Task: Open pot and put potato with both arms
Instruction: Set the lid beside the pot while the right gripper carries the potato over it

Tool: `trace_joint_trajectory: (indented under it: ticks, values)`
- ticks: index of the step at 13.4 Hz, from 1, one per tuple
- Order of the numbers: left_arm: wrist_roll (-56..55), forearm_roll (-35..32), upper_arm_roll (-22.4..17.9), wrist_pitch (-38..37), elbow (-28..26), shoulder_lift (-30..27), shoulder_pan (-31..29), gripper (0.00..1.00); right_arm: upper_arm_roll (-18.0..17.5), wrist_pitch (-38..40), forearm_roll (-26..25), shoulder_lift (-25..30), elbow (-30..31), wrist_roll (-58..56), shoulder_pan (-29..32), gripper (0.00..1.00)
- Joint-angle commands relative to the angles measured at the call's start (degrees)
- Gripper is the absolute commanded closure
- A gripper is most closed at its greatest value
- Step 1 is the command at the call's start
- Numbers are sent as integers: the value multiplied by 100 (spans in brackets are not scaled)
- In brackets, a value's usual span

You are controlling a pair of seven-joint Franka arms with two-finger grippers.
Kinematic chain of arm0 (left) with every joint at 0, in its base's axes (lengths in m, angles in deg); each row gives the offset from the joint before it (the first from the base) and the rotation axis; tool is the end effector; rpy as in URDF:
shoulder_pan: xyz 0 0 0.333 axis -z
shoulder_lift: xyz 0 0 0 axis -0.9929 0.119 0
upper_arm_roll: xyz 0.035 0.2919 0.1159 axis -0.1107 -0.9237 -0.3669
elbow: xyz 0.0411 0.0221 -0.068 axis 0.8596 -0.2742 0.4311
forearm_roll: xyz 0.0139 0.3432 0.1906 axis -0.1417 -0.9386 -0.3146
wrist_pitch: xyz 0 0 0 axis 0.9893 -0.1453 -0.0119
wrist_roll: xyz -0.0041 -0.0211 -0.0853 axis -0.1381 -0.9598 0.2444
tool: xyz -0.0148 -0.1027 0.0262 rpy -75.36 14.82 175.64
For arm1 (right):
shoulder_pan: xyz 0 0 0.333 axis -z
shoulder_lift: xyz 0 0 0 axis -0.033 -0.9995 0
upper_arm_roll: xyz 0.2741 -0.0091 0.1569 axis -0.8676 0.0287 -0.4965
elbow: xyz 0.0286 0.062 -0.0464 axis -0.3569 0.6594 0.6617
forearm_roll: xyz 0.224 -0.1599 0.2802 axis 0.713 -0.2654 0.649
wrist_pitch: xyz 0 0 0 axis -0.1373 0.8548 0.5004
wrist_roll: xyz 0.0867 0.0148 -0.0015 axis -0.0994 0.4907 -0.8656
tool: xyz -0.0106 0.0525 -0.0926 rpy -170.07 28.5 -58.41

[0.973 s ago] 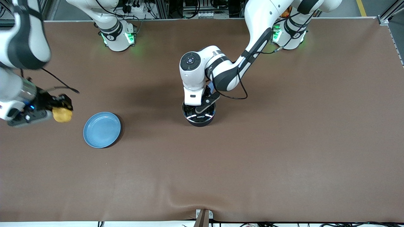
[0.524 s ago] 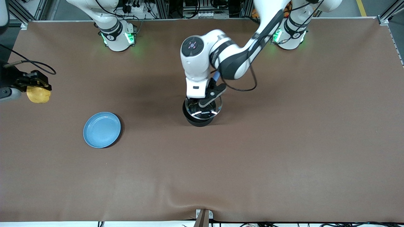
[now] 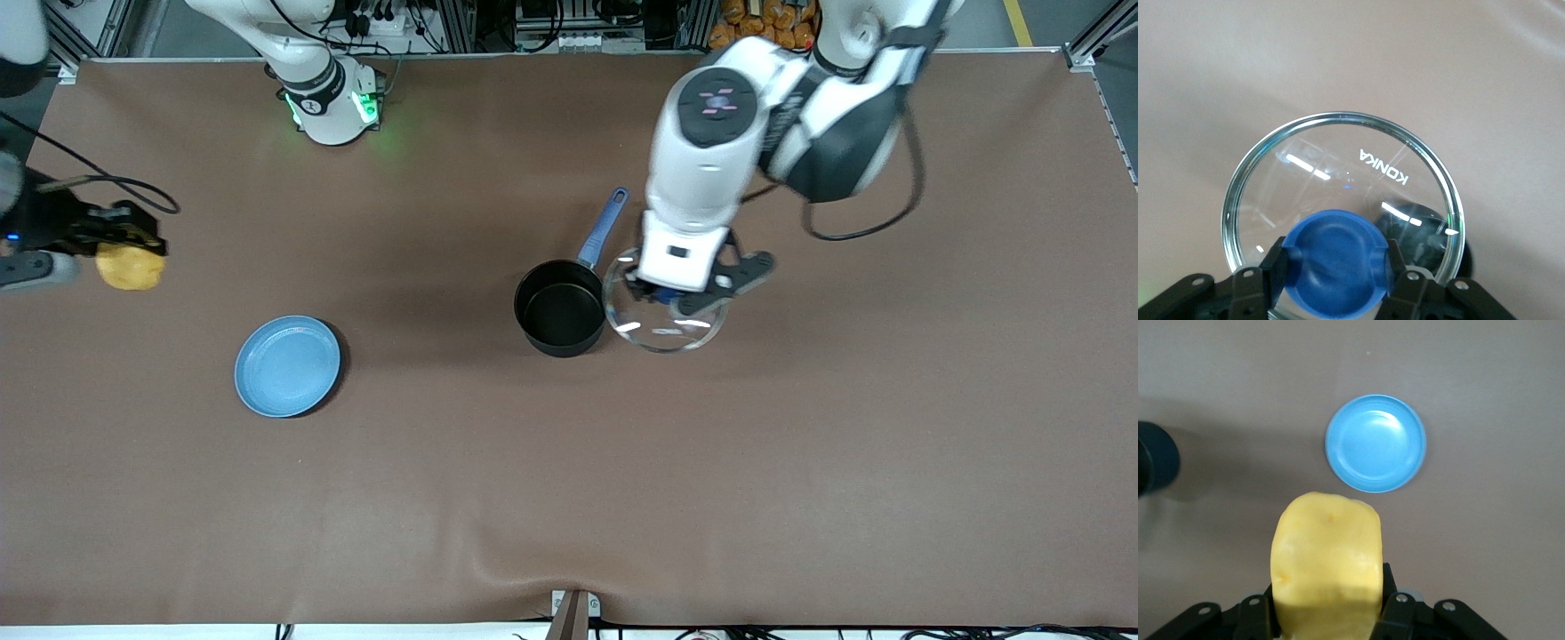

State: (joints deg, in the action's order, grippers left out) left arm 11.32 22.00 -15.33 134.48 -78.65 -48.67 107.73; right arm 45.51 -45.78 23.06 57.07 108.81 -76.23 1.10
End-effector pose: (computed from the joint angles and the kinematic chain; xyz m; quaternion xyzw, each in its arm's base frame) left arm 0.5487 -0.3749 0.5001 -0.9755 -0.2197 -0.0121 0.0056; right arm 0.5613 0.0177 0.5858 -0.9954 -0.0612 0.0632 0.0374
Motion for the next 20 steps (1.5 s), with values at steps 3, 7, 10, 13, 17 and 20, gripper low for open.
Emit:
trace_joint_trajectory:
  ticks: [3,7,10,13,17,20]
  values:
    - [2115,124,38,40,-969,-767,-1117,100,2,-735,37,-184,-24,1866,-1518,100]
    - [3505,194,47,503,-1512,-846,-2058,100,2,-1552,28,-807,11,2822,-2538,100]
    - [4201,194,38,1434,-2346,-943,-2463,100,2,-2378,2,-1519,20,3336,-3154,100]
    - [4834,194,38,2611,-3286,-935,-2842,100,11,-3152,-24,-2152,20,3678,-3602,100]
    - [5055,177,29,3466,-4000,-803,-2992,100,11,-3469,-33,-2733,20,3942,-3954,100]
    - [5213,124,20,4370,-4553,-689,-3150,100,11,-3768,-51,-3067,29,4179,-4174,100]
